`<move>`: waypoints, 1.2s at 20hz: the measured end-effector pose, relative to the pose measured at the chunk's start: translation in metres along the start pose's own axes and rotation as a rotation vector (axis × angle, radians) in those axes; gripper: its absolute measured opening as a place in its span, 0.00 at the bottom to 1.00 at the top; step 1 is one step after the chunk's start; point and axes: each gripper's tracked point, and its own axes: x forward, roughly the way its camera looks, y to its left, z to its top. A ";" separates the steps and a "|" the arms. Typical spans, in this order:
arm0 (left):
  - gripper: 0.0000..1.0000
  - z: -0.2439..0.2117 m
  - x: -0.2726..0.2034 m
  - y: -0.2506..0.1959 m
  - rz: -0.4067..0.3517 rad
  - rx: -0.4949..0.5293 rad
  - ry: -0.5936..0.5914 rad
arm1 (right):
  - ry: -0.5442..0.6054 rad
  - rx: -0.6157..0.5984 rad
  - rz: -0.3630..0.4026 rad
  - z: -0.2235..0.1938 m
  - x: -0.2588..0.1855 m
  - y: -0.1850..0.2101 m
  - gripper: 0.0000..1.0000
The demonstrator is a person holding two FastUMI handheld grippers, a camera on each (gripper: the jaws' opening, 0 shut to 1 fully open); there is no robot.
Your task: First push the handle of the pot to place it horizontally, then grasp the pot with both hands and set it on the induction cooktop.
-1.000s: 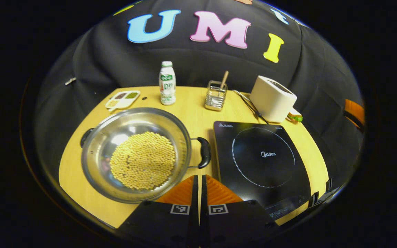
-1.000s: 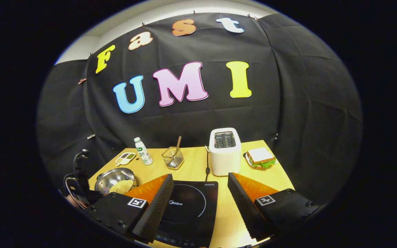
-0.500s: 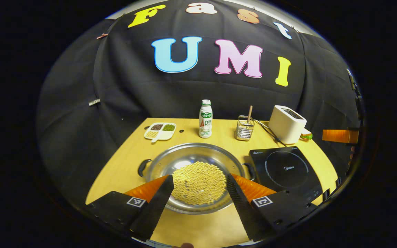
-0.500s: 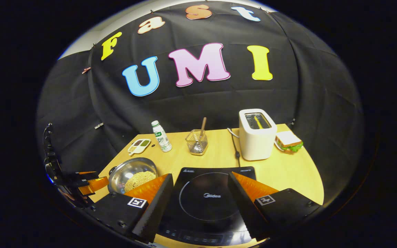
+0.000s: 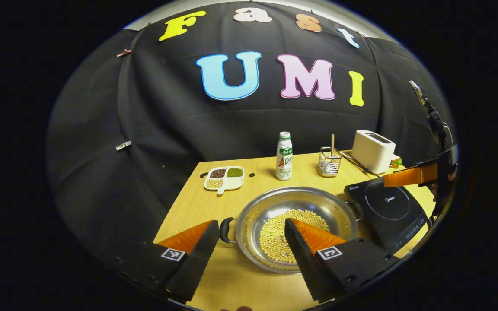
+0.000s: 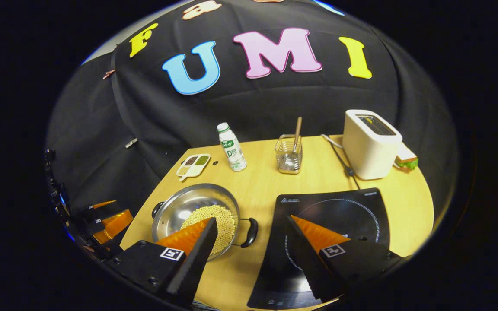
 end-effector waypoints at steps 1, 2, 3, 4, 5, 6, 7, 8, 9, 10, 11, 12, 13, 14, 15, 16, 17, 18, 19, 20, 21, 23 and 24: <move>0.95 -0.005 0.012 0.011 0.000 -0.008 0.008 | 0.024 0.000 -0.005 -0.007 0.013 0.004 0.99; 0.95 -0.012 0.025 0.021 -0.002 -0.020 0.018 | 0.043 -0.002 -0.010 -0.014 0.025 0.006 0.99; 0.95 -0.019 0.038 0.031 -0.002 -0.032 0.029 | 0.060 -0.006 -0.014 -0.021 0.035 0.008 0.99; 0.95 -0.027 0.051 0.040 -0.002 -0.044 0.044 | 0.077 -0.009 -0.022 -0.028 0.046 0.009 0.99; 0.95 -0.037 0.063 0.046 -0.008 -0.055 0.060 | 0.095 -0.010 -0.031 -0.035 0.054 0.008 0.99; 0.95 -0.046 0.075 0.049 -0.019 -0.069 0.076 | 0.116 -0.010 -0.036 -0.043 0.062 0.008 0.99; 0.95 -0.053 0.084 0.050 -0.037 -0.085 0.087 | 0.136 -0.010 -0.039 -0.050 0.070 0.008 0.99; 0.96 -0.059 0.093 0.051 -0.056 -0.103 0.095 | 0.152 -0.013 -0.044 -0.057 0.077 0.007 0.99; 0.96 -0.065 0.101 0.050 -0.075 -0.120 0.107 | 0.165 -0.018 -0.055 -0.063 0.084 0.005 0.99; 0.95 -0.074 0.108 0.049 -0.095 -0.135 0.123 | 0.173 -0.021 -0.064 -0.067 0.088 0.003 0.99; 0.95 -0.083 0.115 0.047 -0.114 -0.153 0.144 | 0.185 -0.020 -0.073 -0.073 0.092 0.002 0.99; 0.95 -0.091 0.120 0.043 -0.138 -0.168 0.165 | 0.194 -0.013 -0.073 -0.076 0.097 0.003 0.99; 0.95 -0.096 0.124 0.039 -0.163 -0.184 0.179 | 0.192 -0.006 -0.068 -0.077 0.100 0.005 1.00; 0.95 -0.098 0.128 0.034 -0.185 -0.198 0.189 | 0.192 -0.003 -0.072 -0.078 0.103 0.005 0.99; 0.95 -0.100 0.131 0.031 -0.205 -0.206 0.197 | 0.193 0.000 -0.074 -0.079 0.106 0.007 0.98; 0.94 -0.102 0.133 0.027 -0.222 -0.210 0.205 | 0.199 0.005 -0.074 -0.080 0.110 0.008 0.98; 0.93 -0.103 0.136 0.024 -0.238 -0.209 0.212 | 0.201 0.006 -0.081 -0.082 0.112 0.010 0.96; 0.92 -0.105 0.138 0.021 -0.252 -0.207 0.218 | 0.190 0.004 -0.085 -0.079 0.116 0.010 0.92; 0.89 -0.105 0.141 0.019 -0.264 -0.204 0.221 | 0.192 -0.004 -0.096 -0.081 0.119 0.010 0.96; 0.87 -0.107 0.145 0.016 -0.275 -0.201 0.229 | 0.195 -0.014 -0.107 -0.082 0.122 0.008 0.94; 0.85 -0.106 0.147 0.014 -0.284 -0.198 0.233 | 0.200 -0.023 -0.114 -0.084 0.126 0.008 0.89; 0.78 -0.106 0.148 0.013 -0.286 -0.191 0.235 | 0.218 -0.042 -0.135 -0.090 0.131 0.003 0.82; 0.73 -0.107 0.148 0.015 -0.287 -0.187 0.236 | 0.219 -0.055 -0.143 -0.089 0.132 -0.001 0.80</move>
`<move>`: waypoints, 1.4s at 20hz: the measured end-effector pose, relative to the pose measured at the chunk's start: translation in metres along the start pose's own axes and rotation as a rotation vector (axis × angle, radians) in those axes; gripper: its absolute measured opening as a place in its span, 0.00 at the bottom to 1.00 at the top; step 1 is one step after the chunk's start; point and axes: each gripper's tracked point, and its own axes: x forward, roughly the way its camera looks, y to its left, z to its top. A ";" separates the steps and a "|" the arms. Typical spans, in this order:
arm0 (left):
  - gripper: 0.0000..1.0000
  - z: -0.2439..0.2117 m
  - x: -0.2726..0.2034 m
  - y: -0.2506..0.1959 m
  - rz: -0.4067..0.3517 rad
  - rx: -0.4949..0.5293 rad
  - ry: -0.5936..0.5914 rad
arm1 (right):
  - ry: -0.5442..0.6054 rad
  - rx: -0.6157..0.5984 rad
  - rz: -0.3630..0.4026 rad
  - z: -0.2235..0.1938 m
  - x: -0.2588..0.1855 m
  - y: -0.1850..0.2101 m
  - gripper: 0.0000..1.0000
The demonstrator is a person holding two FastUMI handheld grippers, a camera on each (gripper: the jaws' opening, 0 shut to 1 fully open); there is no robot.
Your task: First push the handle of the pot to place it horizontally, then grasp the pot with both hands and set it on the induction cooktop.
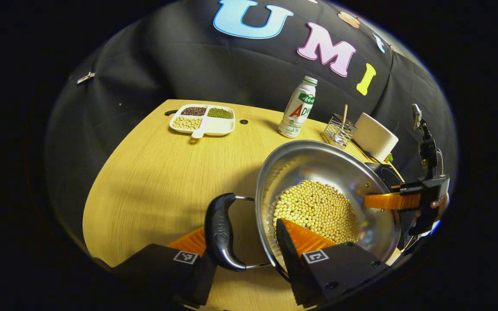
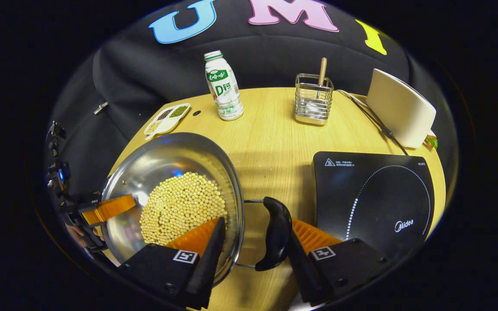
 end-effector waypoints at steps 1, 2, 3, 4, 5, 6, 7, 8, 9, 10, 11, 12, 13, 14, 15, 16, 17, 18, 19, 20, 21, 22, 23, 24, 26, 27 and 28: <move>0.73 -0.001 -0.001 -0.001 -0.006 0.002 0.003 | 0.000 0.003 -0.002 0.001 0.003 0.002 0.71; 0.72 -0.002 0.000 0.000 -0.007 0.003 0.008 | 0.009 0.012 -0.003 -0.001 0.006 0.003 0.70; 0.72 -0.002 0.000 0.000 -0.006 0.006 0.013 | 0.021 0.020 -0.005 -0.002 0.006 0.003 0.71; 0.72 -0.004 -0.001 0.003 -0.002 0.008 0.019 | 0.030 0.031 -0.004 -0.003 0.007 0.005 0.65; 0.72 -0.005 -0.003 0.004 0.002 0.009 0.023 | 0.034 0.032 0.001 -0.003 0.009 0.007 0.66; 0.71 -0.004 -0.004 0.004 0.006 0.005 0.020 | 0.034 0.038 0.006 -0.002 0.009 0.005 0.66; 0.67 -0.005 -0.004 0.005 0.012 0.001 0.026 | 0.033 0.043 0.011 -0.002 0.009 0.007 0.64; 0.68 -0.006 -0.005 0.004 0.018 0.003 0.028 | 0.035 0.053 0.012 -0.003 0.008 0.008 0.64; 0.67 -0.006 -0.008 0.005 0.025 0.003 0.033 | 0.039 0.051 0.014 -0.004 0.008 0.010 0.61; 0.67 -0.007 -0.010 0.006 0.035 0.002 0.035 | 0.047 0.042 0.015 -0.006 0.007 0.010 0.61; 0.66 -0.007 -0.013 0.006 0.045 -0.002 0.037 | 0.061 0.040 0.018 -0.011 0.007 0.012 0.61; 0.65 -0.007 -0.018 0.006 0.053 -0.007 0.036 | 0.072 0.051 0.024 -0.014 0.004 0.014 0.61; 0.63 -0.007 -0.024 0.003 0.060 -0.010 0.039 | 0.087 0.063 0.031 -0.018 -0.001 0.016 0.61; 0.64 -0.008 -0.031 0.002 0.068 -0.014 0.042 | 0.092 0.066 0.036 -0.020 -0.007 0.016 0.61; 0.64 -0.008 -0.037 -0.001 0.075 -0.018 0.044 | 0.089 0.065 0.041 -0.020 -0.017 0.017 0.61; 0.64 -0.008 -0.043 -0.004 0.081 -0.019 0.044 | 0.081 0.058 0.044 -0.018 -0.022 0.016 0.61; 0.64 -0.007 -0.049 -0.009 0.087 -0.021 0.045 | 0.070 0.053 0.045 -0.015 -0.028 0.015 0.61; 0.64 -0.005 -0.053 -0.013 0.091 -0.021 0.042 | 0.063 0.048 0.046 -0.012 -0.035 0.012 0.61; 0.64 -0.004 -0.058 -0.019 0.095 -0.022 0.041 | 0.057 0.042 0.046 -0.010 -0.043 0.009 0.61; 0.64 -0.002 -0.062 -0.027 0.095 -0.024 0.041 | 0.048 0.039 0.044 -0.006 -0.052 0.004 0.61; 0.64 0.000 -0.066 -0.037 0.093 -0.026 0.039 | 0.040 0.038 0.043 -0.004 -0.060 -0.002 0.61; 0.64 0.002 -0.068 -0.046 0.090 -0.027 0.039 | 0.034 0.038 0.041 -0.001 -0.068 -0.009 0.61; 0.64 0.004 -0.070 -0.058 0.086 -0.028 0.037 | 0.030 0.040 0.038 0.000 -0.077 -0.018 0.61; 0.64 0.006 -0.071 -0.071 0.081 -0.025 0.035 | 0.028 0.043 0.034 0.002 -0.085 -0.029 0.61; 0.64 0.012 -0.069 -0.095 0.073 -0.013 0.031 | 0.019 0.051 0.022 0.005 -0.098 -0.051 0.61; 0.64 0.015 -0.067 -0.108 0.069 -0.009 0.029 | 0.013 0.055 0.017 0.007 -0.105 -0.063 0.60; 0.64 0.016 -0.065 -0.121 0.063 -0.007 0.030 | 0.007 0.056 0.013 0.010 -0.111 -0.075 0.61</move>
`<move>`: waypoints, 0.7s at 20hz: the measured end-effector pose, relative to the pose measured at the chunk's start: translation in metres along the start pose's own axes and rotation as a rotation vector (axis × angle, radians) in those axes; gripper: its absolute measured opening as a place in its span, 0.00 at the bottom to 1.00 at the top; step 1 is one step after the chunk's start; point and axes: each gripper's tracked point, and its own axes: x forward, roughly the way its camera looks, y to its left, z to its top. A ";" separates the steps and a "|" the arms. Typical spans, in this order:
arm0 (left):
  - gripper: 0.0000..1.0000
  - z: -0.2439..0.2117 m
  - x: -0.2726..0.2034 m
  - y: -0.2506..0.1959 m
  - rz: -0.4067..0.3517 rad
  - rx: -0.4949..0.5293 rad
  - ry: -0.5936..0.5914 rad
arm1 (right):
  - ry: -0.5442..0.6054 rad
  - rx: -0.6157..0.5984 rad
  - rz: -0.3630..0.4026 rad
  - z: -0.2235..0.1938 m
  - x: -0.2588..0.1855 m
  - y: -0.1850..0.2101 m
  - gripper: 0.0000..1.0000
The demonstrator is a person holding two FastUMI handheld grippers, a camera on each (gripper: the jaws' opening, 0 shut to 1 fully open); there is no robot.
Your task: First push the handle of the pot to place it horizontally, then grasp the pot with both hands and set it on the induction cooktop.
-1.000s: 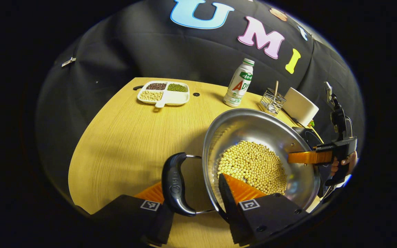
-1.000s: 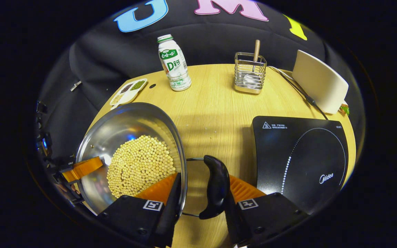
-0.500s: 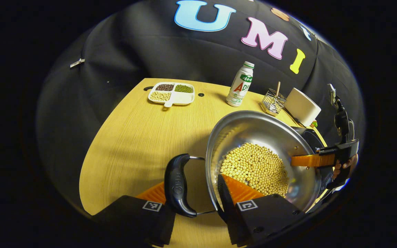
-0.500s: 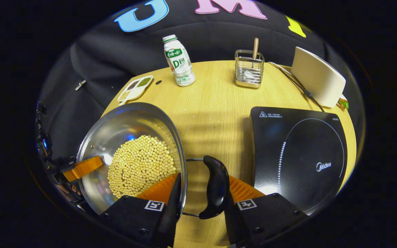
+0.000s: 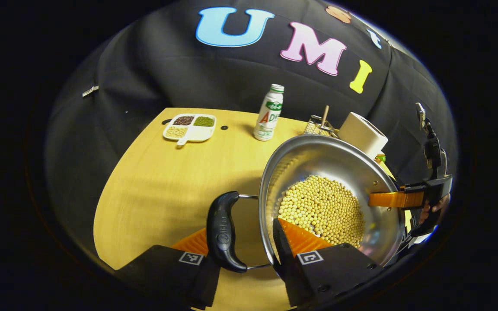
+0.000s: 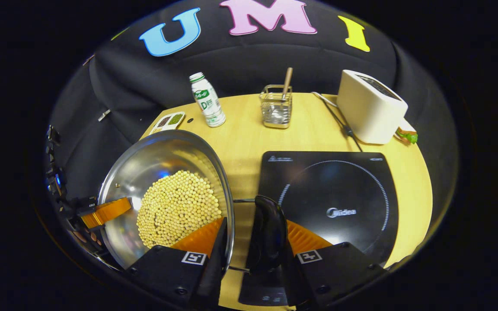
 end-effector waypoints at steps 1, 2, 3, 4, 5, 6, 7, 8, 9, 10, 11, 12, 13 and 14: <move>0.64 0.002 0.002 -0.013 -0.004 0.001 0.000 | -0.007 0.000 -0.002 0.003 -0.006 -0.011 0.60; 0.64 0.002 0.003 -0.023 -0.007 0.003 0.001 | -0.015 0.000 -0.001 0.006 -0.012 -0.022 0.57; 0.64 0.004 0.005 -0.036 -0.010 0.005 0.000 | -0.020 0.001 0.001 0.008 -0.017 -0.033 0.60; 0.64 0.005 0.008 -0.049 -0.014 0.007 -0.001 | -0.026 0.003 0.001 0.011 -0.021 -0.045 0.61; 0.64 0.006 0.011 -0.062 -0.016 0.005 0.000 | -0.029 0.007 0.000 0.012 -0.025 -0.057 0.60; 0.64 0.007 0.014 -0.073 -0.019 0.005 0.001 | -0.030 0.011 -0.004 0.013 -0.028 -0.069 0.60; 0.64 0.008 0.017 -0.084 -0.021 0.007 0.002 | -0.032 0.013 -0.006 0.014 -0.032 -0.080 0.60; 0.64 0.008 0.020 -0.095 -0.023 0.009 0.004 | -0.036 0.015 -0.008 0.015 -0.034 -0.091 0.60; 0.64 0.009 0.023 -0.106 -0.026 0.013 0.006 | -0.038 0.018 -0.011 0.016 -0.037 -0.102 0.60; 0.64 0.009 0.027 -0.115 -0.030 0.015 0.007 | -0.042 0.019 -0.013 0.017 -0.038 -0.113 0.60; 0.64 0.010 0.029 -0.125 -0.033 0.017 0.005 | -0.048 0.018 -0.016 0.018 -0.040 -0.123 0.60; 0.64 0.010 0.034 -0.134 -0.034 0.020 0.010 | -0.050 0.018 -0.019 0.019 -0.041 -0.134 0.60; 0.64 0.010 0.038 -0.144 -0.036 0.022 0.011 | -0.052 0.020 -0.021 0.020 -0.042 -0.145 0.60; 0.64 0.009 0.042 -0.153 -0.036 0.023 0.012 | -0.050 0.023 -0.023 0.020 -0.043 -0.156 0.60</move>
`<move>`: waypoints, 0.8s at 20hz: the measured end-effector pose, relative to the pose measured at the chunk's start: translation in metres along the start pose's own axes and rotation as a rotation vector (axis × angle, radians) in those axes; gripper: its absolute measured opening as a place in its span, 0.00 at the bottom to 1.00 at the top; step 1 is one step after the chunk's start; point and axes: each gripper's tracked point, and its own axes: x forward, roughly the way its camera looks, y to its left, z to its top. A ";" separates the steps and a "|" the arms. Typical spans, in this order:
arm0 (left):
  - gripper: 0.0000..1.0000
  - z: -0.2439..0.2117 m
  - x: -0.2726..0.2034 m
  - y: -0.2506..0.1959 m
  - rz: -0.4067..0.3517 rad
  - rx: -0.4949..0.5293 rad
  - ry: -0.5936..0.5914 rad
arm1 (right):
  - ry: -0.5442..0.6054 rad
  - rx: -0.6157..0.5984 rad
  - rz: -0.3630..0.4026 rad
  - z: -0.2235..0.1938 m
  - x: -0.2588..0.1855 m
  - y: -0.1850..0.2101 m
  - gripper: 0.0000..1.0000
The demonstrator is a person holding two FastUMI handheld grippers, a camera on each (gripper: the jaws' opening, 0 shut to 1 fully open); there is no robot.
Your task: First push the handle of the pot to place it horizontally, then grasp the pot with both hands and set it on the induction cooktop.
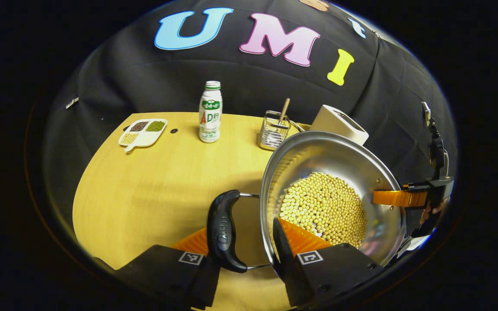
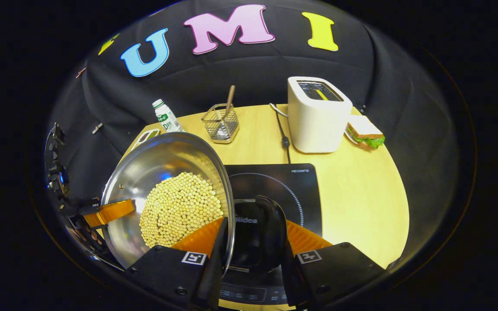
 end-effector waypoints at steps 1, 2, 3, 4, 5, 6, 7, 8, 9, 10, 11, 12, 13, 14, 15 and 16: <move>0.64 0.001 0.005 -0.008 0.000 0.000 0.000 | 0.003 0.002 -0.001 0.001 0.001 -0.009 0.60; 0.64 0.000 0.010 -0.016 0.000 -0.001 0.000 | 0.005 0.003 -0.002 0.002 0.001 -0.019 0.60; 0.64 0.000 0.016 -0.023 -0.001 -0.003 0.002 | 0.005 0.002 -0.003 0.003 0.003 -0.027 0.60; 0.64 -0.001 0.019 -0.030 0.000 -0.005 0.003 | 0.005 0.000 -0.003 0.005 0.004 -0.035 0.60; 0.64 -0.002 0.022 -0.036 0.000 -0.006 0.003 | 0.005 -0.002 -0.004 0.005 0.004 -0.043 0.60; 0.64 -0.002 0.026 -0.041 0.001 -0.006 0.004 | 0.007 -0.001 -0.005 0.005 0.005 -0.050 0.60; 0.62 -0.002 0.030 -0.045 0.000 -0.006 0.004 | 0.008 0.001 -0.005 0.006 0.007 -0.056 0.60; 0.64 -0.002 0.034 -0.049 -0.001 -0.007 0.004 | 0.010 0.003 -0.005 0.006 0.008 -0.061 0.60; 0.64 -0.002 0.037 -0.053 0.000 -0.005 0.005 | 0.013 0.004 -0.004 0.006 0.010 -0.066 0.61; 0.64 -0.003 0.040 -0.057 0.000 -0.003 0.006 | 0.015 0.005 -0.005 0.005 0.011 -0.070 0.61; 0.62 -0.003 0.043 -0.060 0.000 -0.001 0.008 | 0.017 0.007 -0.005 0.005 0.013 -0.075 0.60; 0.62 -0.003 0.046 -0.062 0.001 -0.001 0.010 | 0.020 0.010 -0.006 0.005 0.015 -0.079 0.60; 0.62 -0.004 0.049 -0.064 0.000 0.000 0.011 | 0.024 0.013 -0.007 0.005 0.017 -0.082 0.60; 0.62 -0.004 0.053 -0.065 0.000 -0.001 0.012 | 0.028 0.016 -0.008 0.005 0.019 -0.086 0.61; 0.62 -0.004 0.058 -0.066 -0.004 -0.003 0.013 | 0.030 0.017 -0.009 0.005 0.021 -0.089 0.60; 0.62 -0.006 0.061 -0.068 -0.007 0.000 0.017 | 0.033 0.019 -0.008 0.005 0.024 -0.091 0.61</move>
